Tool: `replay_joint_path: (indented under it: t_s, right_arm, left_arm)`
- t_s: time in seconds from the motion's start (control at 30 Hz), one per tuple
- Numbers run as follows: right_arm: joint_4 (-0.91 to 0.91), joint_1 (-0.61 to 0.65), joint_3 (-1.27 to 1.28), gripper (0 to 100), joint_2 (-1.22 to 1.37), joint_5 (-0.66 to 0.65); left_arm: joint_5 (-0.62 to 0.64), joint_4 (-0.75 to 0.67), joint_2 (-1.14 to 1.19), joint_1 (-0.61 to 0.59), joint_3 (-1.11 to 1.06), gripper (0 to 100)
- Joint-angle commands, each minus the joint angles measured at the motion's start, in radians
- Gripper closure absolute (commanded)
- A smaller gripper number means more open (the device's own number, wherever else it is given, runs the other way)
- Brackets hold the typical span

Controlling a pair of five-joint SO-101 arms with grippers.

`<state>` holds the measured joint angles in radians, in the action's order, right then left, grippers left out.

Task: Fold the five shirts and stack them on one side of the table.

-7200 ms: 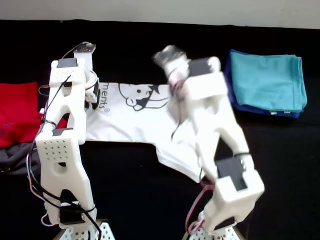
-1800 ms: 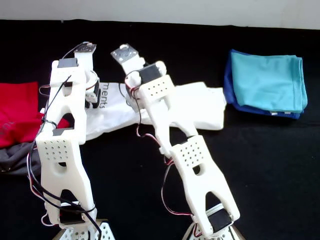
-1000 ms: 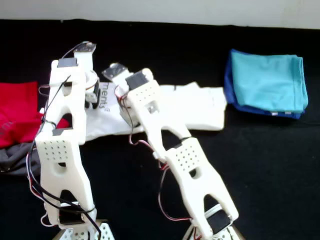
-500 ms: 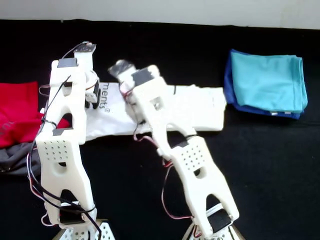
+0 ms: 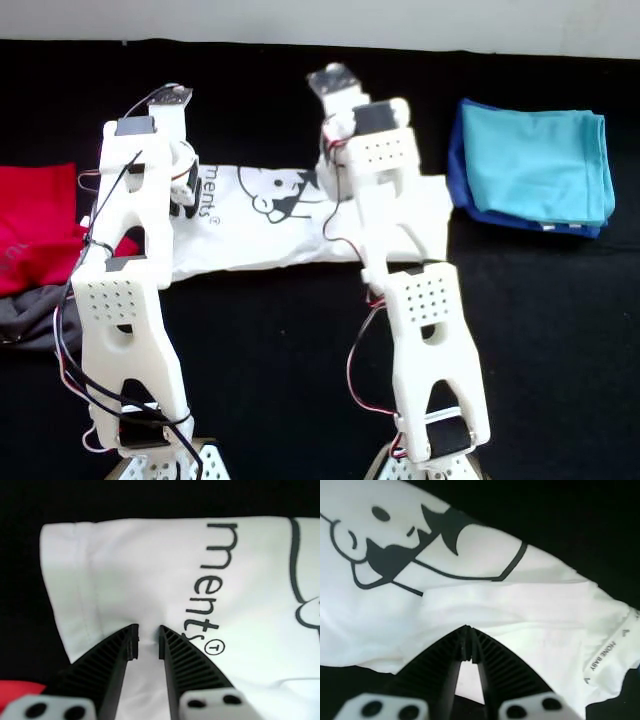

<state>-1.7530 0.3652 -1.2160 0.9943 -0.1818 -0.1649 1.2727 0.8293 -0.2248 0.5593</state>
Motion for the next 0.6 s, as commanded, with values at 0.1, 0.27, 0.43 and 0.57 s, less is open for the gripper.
replay_joint_path:
  t_s: [0.1,0.27,0.43,0.57]
  right_arm:
    - [0.019,-0.007,0.139,99.3,-0.058,-0.009]
    - [0.111,-0.012,0.151,99.3,-0.033,-0.006]
    - [0.088,-0.007,0.033,99.3,-0.035,-0.003]
    - [-0.008,-0.039,-0.189,99.3,-0.033,-0.008]
  left_arm:
    - [0.006,-0.032,0.010,0.013,0.005,90]
    - [0.006,-0.032,0.010,0.013,0.005,90]
    - [0.006,-0.032,0.007,0.012,0.005,90]
    - [0.009,0.011,-0.039,0.001,0.050,90]
